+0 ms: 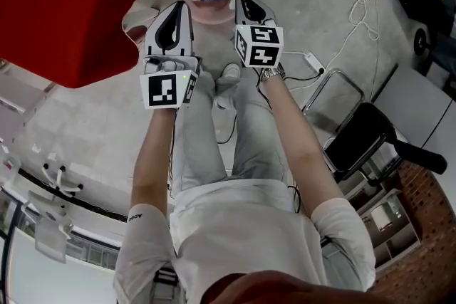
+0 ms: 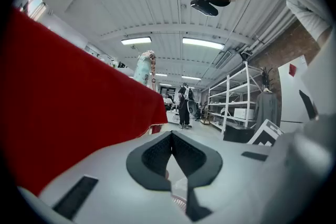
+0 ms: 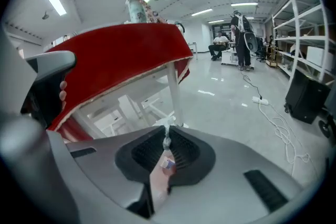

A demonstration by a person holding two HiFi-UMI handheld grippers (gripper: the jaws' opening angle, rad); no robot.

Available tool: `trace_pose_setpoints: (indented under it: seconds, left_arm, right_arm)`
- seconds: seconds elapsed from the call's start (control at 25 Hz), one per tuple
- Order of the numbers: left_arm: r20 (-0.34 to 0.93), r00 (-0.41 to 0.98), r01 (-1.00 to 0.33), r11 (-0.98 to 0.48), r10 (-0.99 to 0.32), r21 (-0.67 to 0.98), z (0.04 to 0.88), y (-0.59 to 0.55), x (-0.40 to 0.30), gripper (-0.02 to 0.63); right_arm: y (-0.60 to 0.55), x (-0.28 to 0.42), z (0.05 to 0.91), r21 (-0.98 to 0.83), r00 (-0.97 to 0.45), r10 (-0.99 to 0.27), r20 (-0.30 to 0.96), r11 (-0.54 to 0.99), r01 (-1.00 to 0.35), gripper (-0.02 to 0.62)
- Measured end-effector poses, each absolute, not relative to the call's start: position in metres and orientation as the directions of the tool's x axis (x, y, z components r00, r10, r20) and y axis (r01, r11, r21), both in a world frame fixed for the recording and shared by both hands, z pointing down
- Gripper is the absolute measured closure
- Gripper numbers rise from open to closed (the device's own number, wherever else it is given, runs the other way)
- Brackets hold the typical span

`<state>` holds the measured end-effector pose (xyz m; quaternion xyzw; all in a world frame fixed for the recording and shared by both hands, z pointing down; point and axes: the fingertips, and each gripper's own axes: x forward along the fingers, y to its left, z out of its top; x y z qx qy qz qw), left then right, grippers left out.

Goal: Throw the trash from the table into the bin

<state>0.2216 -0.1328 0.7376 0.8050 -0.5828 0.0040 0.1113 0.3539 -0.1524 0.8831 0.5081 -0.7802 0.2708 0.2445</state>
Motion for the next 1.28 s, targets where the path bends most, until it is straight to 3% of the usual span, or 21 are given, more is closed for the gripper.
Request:
trace_pose_setpoints:
  seconds: [0.28,0.36,0.4,0.6,0.88,1.04,1.28]
  left_arm:
    - [0.142,0.321,-0.938,-0.293,-0.937,0.184,0.807,-0.133,0.223,0.601]
    - [0.142,0.323,-0.937,-0.295,-0.936,0.187,0.813,-0.133,0.224,0.601]
    - [0.143,0.324,-0.936,-0.295,-0.935,0.192,0.814,-0.131,0.225,0.601]
    - [0.151,0.337,-0.931,-0.306,-0.929,0.199,0.800,-0.126,0.229,0.601]
    - [0.162,0.339,-0.931,-0.305,-0.927,0.201,0.736,-0.116,0.236,0.601]
    - [0.152,0.337,-0.932,-0.306,-0.929,0.194,0.674,-0.107,0.244,0.601]
    - [0.058,0.293,-0.944,-0.280,-0.954,0.174,0.552,-0.113,0.236,0.601]
  right_arm:
    - [-0.159,0.337,0.980,-0.175,-0.404,-0.579,0.708,0.411,-0.895,0.562]
    - [-0.158,0.334,0.992,-0.203,-0.424,-0.557,0.714,0.415,-0.887,0.458]
    - [-0.156,0.333,0.994,-0.211,-0.430,-0.551,0.716,0.416,-0.885,0.442]
    - [-0.149,0.329,0.975,-0.207,-0.431,-0.554,0.712,0.422,-0.883,0.442]
    - [-0.144,0.324,0.892,-0.220,-0.483,-0.542,0.688,0.479,-0.850,0.445]
    - [-0.149,0.334,0.800,-0.175,-0.474,-0.631,0.614,0.476,-0.862,0.580]
    - [-0.157,0.350,0.647,-0.105,-0.479,-0.736,0.478,0.493,-0.863,0.586]
